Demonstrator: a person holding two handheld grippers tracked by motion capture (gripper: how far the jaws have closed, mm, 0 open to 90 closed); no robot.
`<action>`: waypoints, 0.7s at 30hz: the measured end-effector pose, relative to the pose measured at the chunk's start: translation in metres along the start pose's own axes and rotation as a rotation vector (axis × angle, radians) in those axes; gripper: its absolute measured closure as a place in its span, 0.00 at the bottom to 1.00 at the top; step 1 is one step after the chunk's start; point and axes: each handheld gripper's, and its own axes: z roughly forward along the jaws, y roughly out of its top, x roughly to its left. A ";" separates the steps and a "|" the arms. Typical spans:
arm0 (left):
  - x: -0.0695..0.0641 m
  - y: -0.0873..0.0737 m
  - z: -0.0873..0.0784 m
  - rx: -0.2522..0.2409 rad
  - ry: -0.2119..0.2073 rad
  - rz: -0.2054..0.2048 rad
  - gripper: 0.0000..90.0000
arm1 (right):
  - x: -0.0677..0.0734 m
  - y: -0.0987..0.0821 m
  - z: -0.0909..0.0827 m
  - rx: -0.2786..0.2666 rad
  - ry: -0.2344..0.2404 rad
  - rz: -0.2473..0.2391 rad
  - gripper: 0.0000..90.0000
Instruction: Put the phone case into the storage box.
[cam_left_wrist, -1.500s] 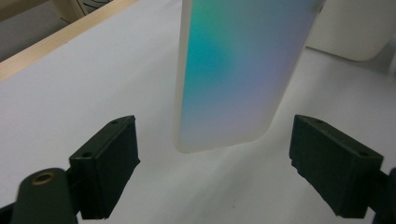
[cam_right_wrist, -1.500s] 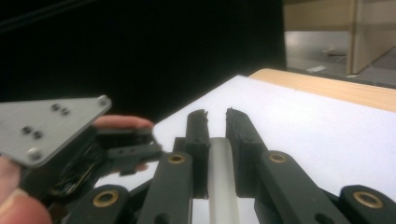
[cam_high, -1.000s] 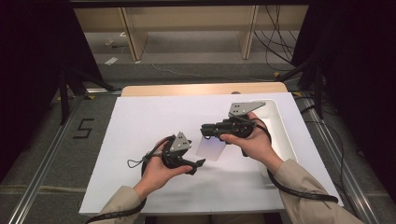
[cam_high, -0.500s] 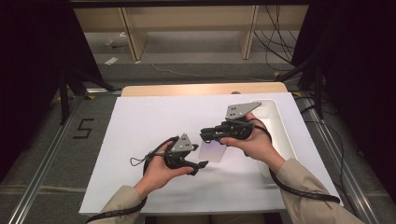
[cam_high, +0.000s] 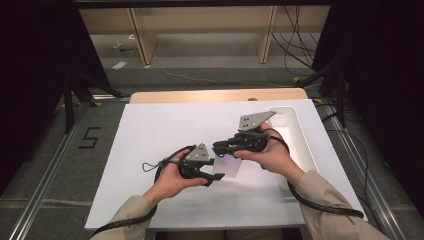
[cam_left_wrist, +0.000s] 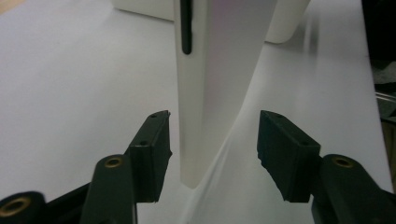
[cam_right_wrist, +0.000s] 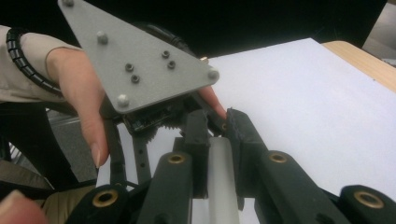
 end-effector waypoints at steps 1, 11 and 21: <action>0.000 0.000 0.001 -0.001 -0.005 0.002 0.53 | 0.000 0.000 0.000 0.000 0.004 0.004 0.89; 0.002 0.000 -0.002 0.004 -0.035 0.019 0.77 | 0.000 -0.001 0.002 -0.007 0.036 0.017 0.89; 0.001 0.002 -0.005 0.025 -0.046 0.019 0.85 | 0.001 -0.001 0.002 -0.010 0.068 0.016 0.87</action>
